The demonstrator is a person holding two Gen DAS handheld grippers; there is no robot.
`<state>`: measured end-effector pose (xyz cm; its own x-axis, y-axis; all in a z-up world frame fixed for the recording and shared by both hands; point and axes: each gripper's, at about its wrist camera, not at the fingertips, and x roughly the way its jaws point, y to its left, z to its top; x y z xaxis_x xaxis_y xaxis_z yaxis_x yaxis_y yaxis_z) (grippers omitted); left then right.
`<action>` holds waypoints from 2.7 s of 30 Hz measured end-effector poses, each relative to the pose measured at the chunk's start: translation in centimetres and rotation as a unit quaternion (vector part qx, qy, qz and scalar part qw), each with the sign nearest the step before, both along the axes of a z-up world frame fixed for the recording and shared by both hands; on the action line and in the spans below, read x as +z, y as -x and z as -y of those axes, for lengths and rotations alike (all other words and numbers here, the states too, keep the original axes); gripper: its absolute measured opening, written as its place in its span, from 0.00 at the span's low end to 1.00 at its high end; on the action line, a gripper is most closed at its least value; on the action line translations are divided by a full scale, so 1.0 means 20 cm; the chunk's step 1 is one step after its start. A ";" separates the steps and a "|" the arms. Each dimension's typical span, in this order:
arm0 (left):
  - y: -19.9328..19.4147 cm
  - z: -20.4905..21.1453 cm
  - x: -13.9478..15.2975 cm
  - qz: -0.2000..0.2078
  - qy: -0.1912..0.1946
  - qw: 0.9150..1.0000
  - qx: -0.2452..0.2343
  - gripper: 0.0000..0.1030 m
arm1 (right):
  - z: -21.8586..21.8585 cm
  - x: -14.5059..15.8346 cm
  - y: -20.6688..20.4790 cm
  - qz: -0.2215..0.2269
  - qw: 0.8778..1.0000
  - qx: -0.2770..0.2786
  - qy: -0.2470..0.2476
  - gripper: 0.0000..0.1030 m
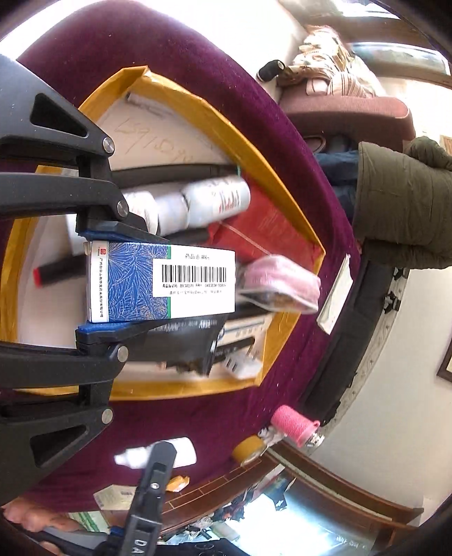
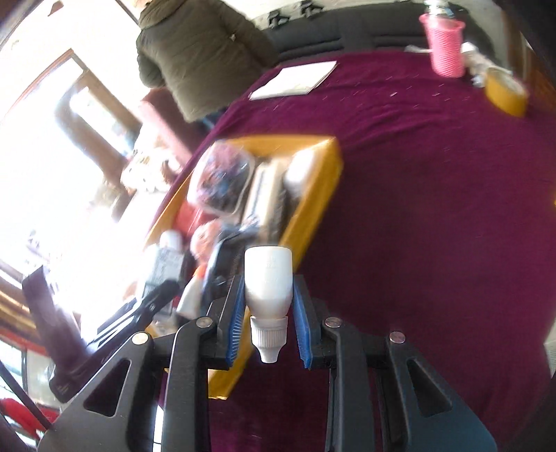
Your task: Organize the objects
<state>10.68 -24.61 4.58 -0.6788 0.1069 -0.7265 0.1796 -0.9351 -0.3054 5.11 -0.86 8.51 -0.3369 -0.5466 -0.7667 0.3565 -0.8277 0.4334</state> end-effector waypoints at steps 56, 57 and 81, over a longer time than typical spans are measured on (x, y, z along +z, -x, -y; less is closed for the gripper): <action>-0.58 -0.31 0.45 -0.231 0.214 0.945 0.084 0.99 | 0.13 0.23 -0.31 -0.209 0.968 -0.105 -0.086 0.69; -0.59 -0.30 0.45 -0.227 0.207 0.948 0.081 0.99 | 0.11 0.25 -0.35 -0.228 0.963 -0.115 -0.091 0.72; -0.66 -0.13 0.29 -0.118 0.155 0.974 0.118 0.99 | 0.31 0.07 -0.68 -0.287 0.939 -0.050 -0.185 0.79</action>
<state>23.80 -22.10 10.39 -0.8103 -0.2720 -0.5191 0.3594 -0.9303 -0.0734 18.72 -7.06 10.01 -0.7873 -0.2229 -0.5748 0.3566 -0.9252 -0.1297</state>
